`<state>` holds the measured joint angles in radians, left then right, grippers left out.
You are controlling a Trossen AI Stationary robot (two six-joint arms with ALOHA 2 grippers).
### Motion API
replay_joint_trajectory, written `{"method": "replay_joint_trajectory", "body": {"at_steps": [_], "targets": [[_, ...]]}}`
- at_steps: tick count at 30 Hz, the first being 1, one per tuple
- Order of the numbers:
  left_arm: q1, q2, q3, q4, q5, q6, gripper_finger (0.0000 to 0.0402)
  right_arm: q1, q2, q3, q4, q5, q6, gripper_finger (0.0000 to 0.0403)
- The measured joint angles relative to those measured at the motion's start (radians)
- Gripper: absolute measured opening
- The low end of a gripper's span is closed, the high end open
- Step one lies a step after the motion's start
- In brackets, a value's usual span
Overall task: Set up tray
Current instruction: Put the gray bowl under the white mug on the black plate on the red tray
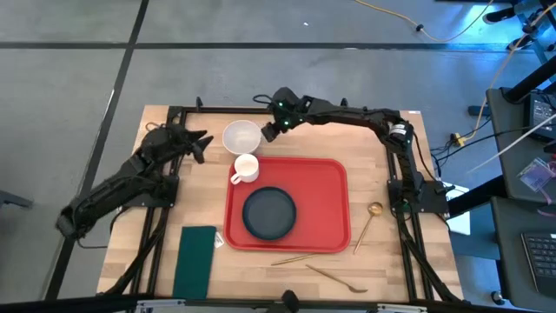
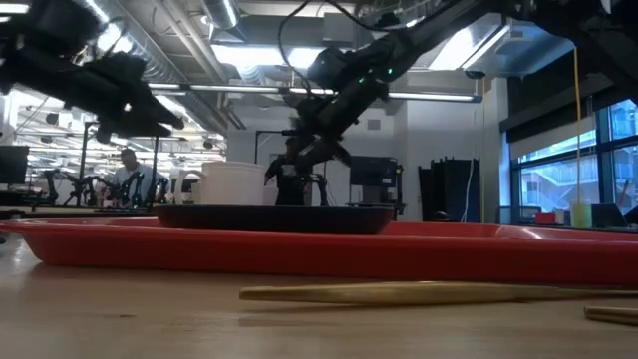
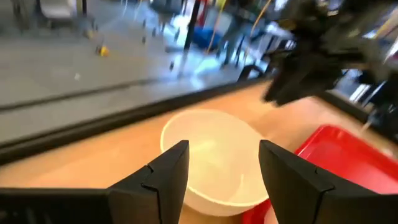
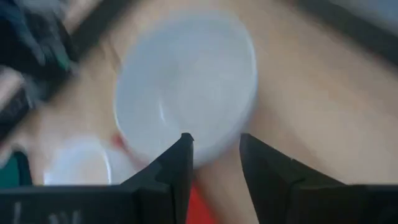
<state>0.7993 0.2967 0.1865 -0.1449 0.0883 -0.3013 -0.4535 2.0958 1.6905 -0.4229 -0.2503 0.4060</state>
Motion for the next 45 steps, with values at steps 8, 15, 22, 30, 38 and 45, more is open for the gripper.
{"method": "replay_joint_trajectory", "body": {"at_steps": [8,15,22,30,38,45], "targets": [[0.000,0.573,0.242,-0.010,-0.065,0.002,0.0187,0.034,-0.158,-0.020,-0.316,0.135,-0.053,0.0134],[0.003,0.948,0.518,-0.192,-0.116,0.063,0.0187,0.062,-0.232,-0.027,-0.364,0.223,-0.053,0.0134],[0.004,1.112,0.650,-0.258,-0.123,0.079,0.0187,0.067,-0.234,-0.027,-0.360,0.223,-0.053,0.0134],[0.012,1.202,0.667,-0.296,-0.115,0.097,0.0182,0.067,-0.234,-0.027,-0.367,0.223,-0.057,0.0134],[0.014,1.214,0.667,-0.330,-0.116,0.154,0.0052,0.102,-0.295,-0.029,-0.425,0.219,-0.017,0.0134],[0.024,1.102,0.668,-0.323,-0.111,0.218,0.0006,0.224,-0.370,-0.029,-0.505,0.304,0.036,0.0134]]}}
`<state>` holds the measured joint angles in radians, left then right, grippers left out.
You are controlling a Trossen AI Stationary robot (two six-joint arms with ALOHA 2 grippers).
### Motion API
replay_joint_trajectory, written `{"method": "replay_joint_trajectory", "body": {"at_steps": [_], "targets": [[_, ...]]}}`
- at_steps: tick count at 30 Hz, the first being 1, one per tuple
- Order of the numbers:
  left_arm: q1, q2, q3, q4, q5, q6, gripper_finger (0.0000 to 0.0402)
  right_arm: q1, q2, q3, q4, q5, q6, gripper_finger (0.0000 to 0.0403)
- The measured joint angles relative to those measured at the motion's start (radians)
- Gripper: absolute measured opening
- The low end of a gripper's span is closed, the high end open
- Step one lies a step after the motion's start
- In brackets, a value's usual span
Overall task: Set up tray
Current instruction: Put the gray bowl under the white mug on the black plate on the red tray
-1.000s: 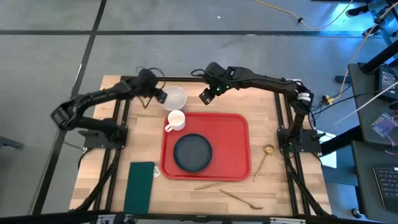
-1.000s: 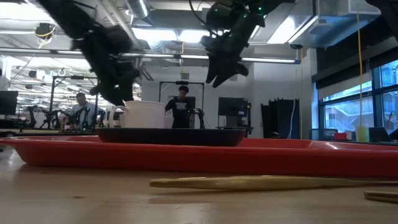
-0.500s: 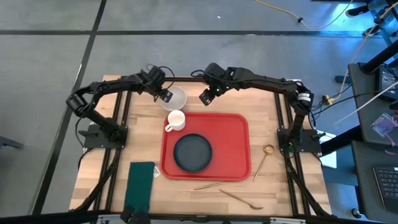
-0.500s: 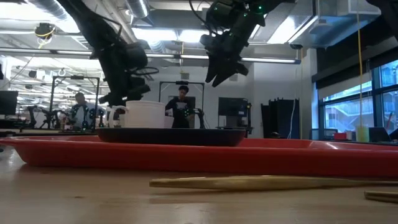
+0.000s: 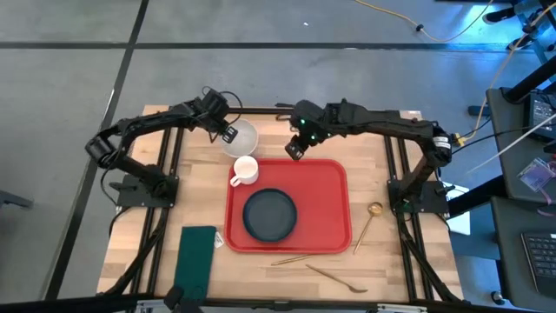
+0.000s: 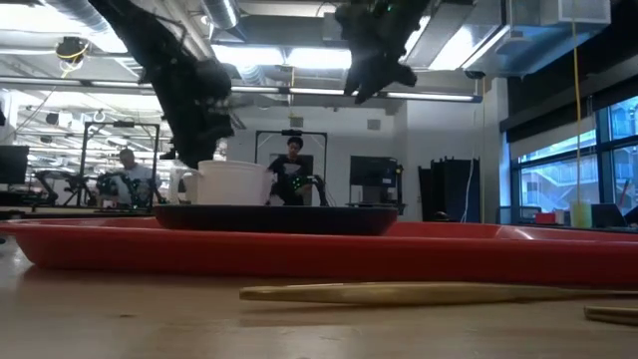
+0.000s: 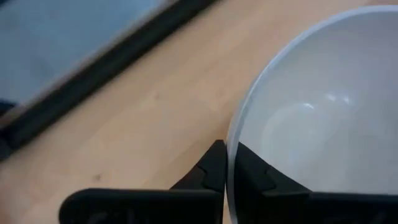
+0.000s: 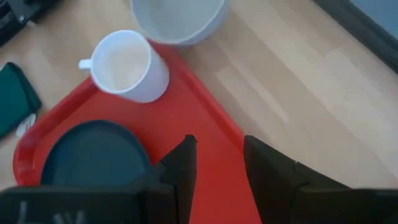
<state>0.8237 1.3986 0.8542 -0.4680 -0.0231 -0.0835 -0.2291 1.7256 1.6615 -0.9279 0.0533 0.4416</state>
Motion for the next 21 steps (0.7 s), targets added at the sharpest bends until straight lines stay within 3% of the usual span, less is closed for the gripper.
{"method": "replay_joint_trajectory", "body": {"at_steps": [4,10,13,16,21], "targets": [[0.013,-0.115,0.032,-0.004,0.073,0.004,0.0005,0.073,-0.060,-0.077,0.083,0.004,0.011,0.0134],[-0.059,-0.248,0.104,-0.005,0.331,-0.001,0.0005,0.129,-0.305,-0.479,0.476,-0.094,0.124,0.0117],[-0.160,-0.264,0.160,-0.045,0.385,-0.034,0.0005,0.149,-0.460,-0.640,0.649,-0.092,0.134,0.0108],[-0.294,-0.234,0.245,-0.137,0.362,-0.061,0.0004,0.159,-0.581,-0.752,0.699,-0.072,0.158,0.0104],[-0.526,-0.102,0.403,-0.319,0.172,-0.087,0.0004,0.160,-0.732,-0.859,0.700,-0.047,0.209,0.0104]]}}
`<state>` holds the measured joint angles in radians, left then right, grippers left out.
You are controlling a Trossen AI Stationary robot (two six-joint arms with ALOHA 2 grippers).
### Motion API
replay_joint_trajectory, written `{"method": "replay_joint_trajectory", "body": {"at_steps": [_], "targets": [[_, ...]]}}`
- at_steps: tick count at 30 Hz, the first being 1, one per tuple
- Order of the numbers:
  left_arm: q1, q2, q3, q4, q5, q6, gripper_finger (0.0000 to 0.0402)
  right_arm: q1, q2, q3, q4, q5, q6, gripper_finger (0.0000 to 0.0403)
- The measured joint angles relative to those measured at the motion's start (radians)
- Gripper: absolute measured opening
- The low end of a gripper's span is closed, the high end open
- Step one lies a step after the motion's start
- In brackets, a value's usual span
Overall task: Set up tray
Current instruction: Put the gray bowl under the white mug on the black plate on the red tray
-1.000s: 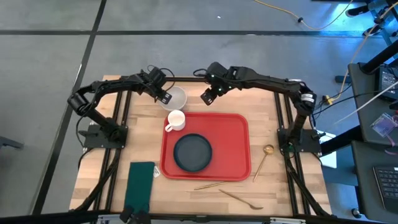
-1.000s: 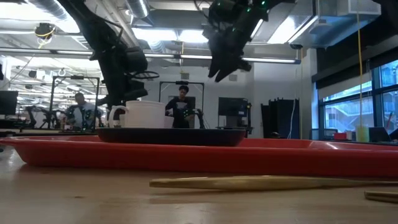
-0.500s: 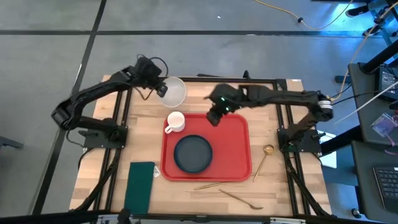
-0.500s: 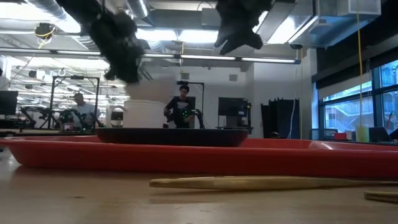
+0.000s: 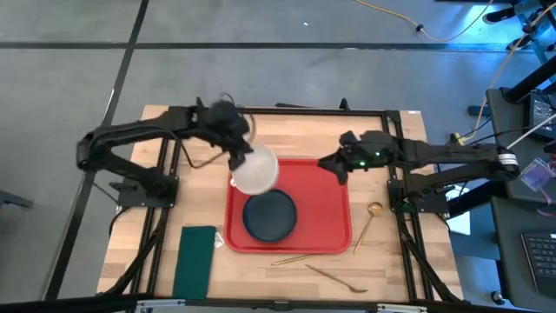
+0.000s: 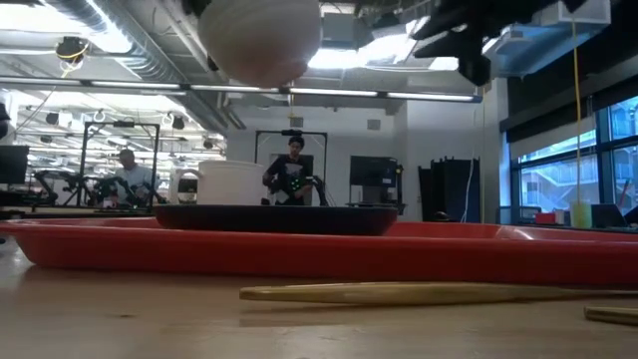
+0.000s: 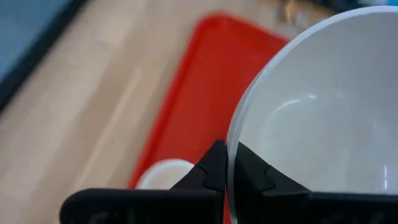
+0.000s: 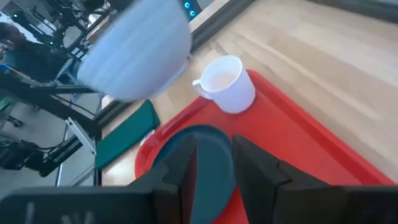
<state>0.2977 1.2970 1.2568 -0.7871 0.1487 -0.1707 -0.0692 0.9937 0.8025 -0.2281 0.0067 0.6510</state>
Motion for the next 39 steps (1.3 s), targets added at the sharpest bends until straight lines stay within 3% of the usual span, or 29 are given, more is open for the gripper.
{"method": "replay_joint_trajectory", "body": {"at_steps": [8,18,39], "targets": [[-0.208,0.259,0.124,-0.048,-0.095,-0.159,0.0004,0.009,-0.084,-0.068,-0.034,-0.029,-0.006,0.0104],[-0.299,0.484,0.126,-0.057,-0.130,-0.339,0.0004,0.035,-0.078,-0.073,-0.051,-0.061,-0.058,0.0107],[-0.360,0.521,0.124,-0.138,-0.287,-0.463,0.0004,0.067,-0.078,-0.073,-0.053,-0.061,-0.058,0.0107]]}}
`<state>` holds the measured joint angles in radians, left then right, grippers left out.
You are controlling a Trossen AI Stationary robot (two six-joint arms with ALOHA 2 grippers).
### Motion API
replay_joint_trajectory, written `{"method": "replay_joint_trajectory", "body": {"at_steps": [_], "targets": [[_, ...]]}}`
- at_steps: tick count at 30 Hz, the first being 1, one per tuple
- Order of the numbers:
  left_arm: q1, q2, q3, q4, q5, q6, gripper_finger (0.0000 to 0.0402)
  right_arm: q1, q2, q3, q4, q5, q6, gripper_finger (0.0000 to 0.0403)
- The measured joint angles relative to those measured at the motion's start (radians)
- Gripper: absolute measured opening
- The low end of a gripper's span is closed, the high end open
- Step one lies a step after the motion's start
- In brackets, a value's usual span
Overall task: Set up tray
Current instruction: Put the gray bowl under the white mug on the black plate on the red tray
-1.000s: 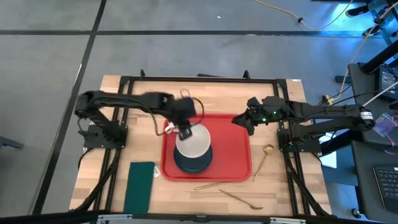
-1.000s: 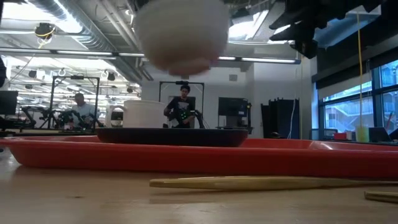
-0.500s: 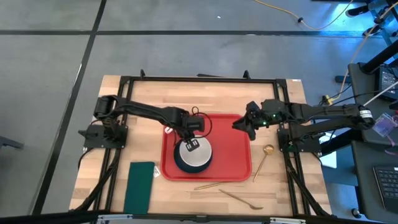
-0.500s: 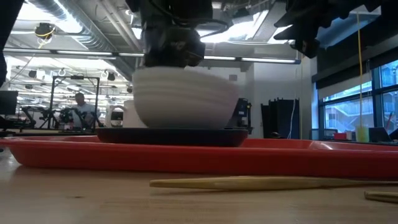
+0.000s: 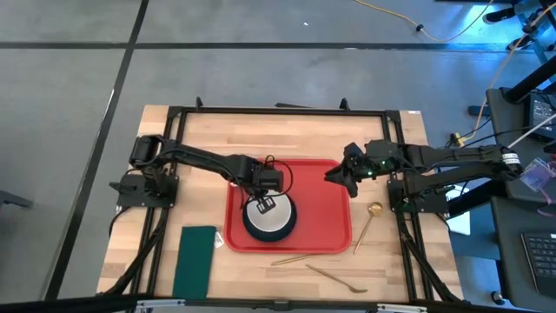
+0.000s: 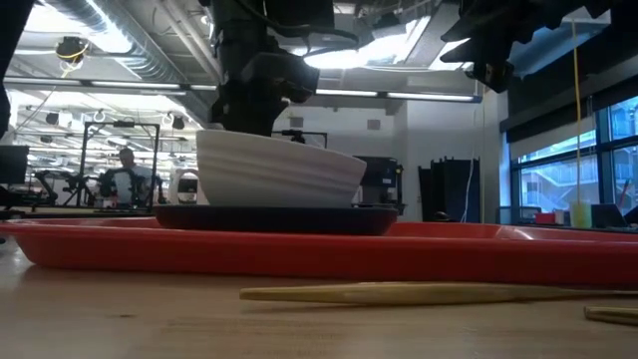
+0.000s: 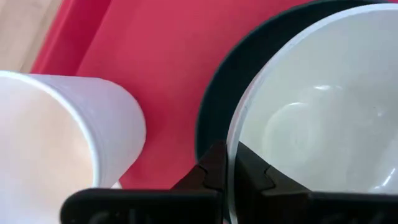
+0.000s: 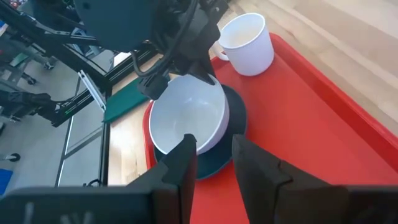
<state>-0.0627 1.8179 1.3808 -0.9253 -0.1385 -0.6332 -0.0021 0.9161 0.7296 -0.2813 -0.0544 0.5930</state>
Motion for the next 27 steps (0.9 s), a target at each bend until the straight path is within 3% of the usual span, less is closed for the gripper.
{"method": "replay_joint_trajectory", "body": {"at_steps": [11,27], "targets": [[-0.003,0.000,-0.001,0.001,-0.023,-0.015,0.0006,0.000,0.000,0.000,0.000,0.001,-0.001,0.0107],[-0.003,0.000,-0.002,-0.029,0.000,-0.045,0.0063,0.000,0.000,0.000,0.000,0.001,-0.003,0.0107]]}}
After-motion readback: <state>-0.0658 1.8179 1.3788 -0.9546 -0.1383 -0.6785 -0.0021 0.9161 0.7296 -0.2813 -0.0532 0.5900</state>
